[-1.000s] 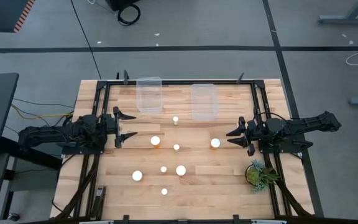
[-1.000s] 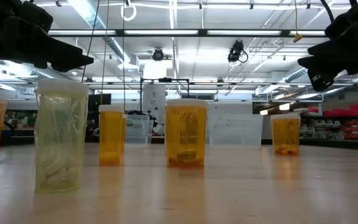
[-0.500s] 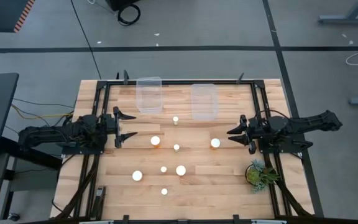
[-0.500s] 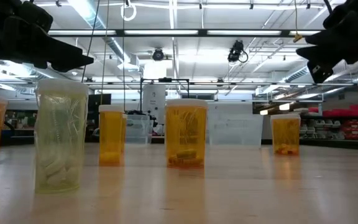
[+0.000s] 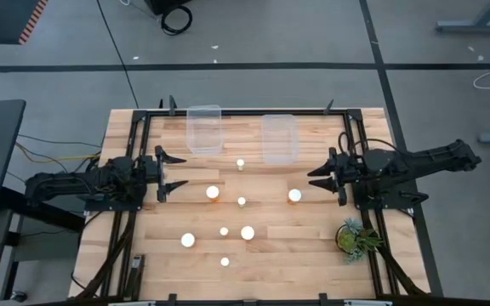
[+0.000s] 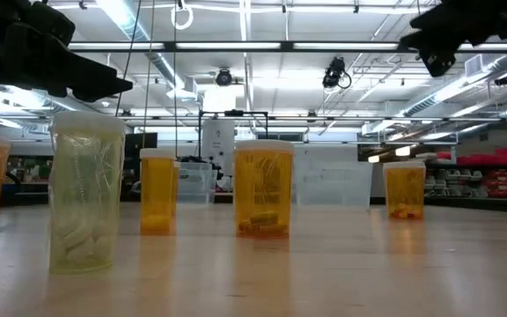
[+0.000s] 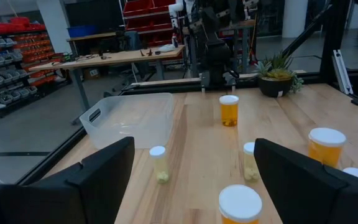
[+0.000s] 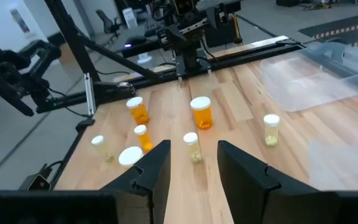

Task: Pick and place medicine bottles into bin by pill shape (circle, oval)
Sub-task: Put the large orange pill bottle into the right transparent bin

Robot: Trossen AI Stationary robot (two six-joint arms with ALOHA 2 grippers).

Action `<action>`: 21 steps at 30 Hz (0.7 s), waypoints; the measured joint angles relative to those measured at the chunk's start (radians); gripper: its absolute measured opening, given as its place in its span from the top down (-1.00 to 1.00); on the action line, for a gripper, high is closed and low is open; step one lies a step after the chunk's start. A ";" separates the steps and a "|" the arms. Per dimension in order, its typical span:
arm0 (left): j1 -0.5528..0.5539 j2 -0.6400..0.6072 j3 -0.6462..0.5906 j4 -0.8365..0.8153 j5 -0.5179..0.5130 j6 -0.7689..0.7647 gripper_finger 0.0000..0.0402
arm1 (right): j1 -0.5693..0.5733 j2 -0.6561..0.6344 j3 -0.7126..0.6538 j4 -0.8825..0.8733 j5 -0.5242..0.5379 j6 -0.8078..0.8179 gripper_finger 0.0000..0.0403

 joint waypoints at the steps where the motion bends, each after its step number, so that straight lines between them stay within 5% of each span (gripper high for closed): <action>1: 0.000 0.000 0.000 0.000 0.000 0.000 -0.70 | 0.000 0.024 0.034 -0.023 0.000 -0.008 0.31; 21: 0.000 0.000 0.000 0.000 0.000 0.000 -0.70 | 0.000 0.349 0.510 -0.393 -0.004 -0.021 0.31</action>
